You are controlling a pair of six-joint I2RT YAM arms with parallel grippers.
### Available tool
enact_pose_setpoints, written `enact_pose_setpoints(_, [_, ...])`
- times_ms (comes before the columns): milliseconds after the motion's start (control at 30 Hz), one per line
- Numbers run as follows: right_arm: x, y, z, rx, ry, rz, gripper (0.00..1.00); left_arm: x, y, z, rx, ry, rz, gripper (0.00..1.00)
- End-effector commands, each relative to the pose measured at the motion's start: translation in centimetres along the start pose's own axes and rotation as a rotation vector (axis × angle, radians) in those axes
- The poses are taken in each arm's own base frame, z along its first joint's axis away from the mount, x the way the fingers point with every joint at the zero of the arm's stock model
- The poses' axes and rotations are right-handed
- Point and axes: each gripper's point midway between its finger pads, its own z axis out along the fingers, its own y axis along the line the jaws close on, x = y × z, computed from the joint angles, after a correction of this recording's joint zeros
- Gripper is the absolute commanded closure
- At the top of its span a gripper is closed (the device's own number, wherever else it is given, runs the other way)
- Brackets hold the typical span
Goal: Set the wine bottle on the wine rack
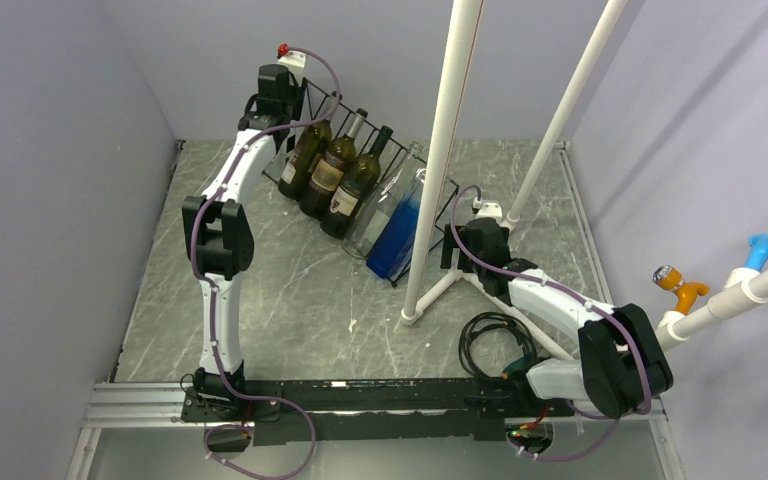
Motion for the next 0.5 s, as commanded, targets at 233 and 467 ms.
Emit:
enact_pose_setpoints(233, [-1.9, 0.6, 0.3, -0.016, -0.056, 0.036, 0.00, -5.1, 0.2, 0.7, -0.019, -0.185, -0.008, 0.47])
enact_pose_setpoints(467, [-1.8, 0.7, 0.5, -0.021, -0.052, 0.036, 0.00, -5.2, -0.5, 1.1, -0.009, -0.205, -0.011, 0.47])
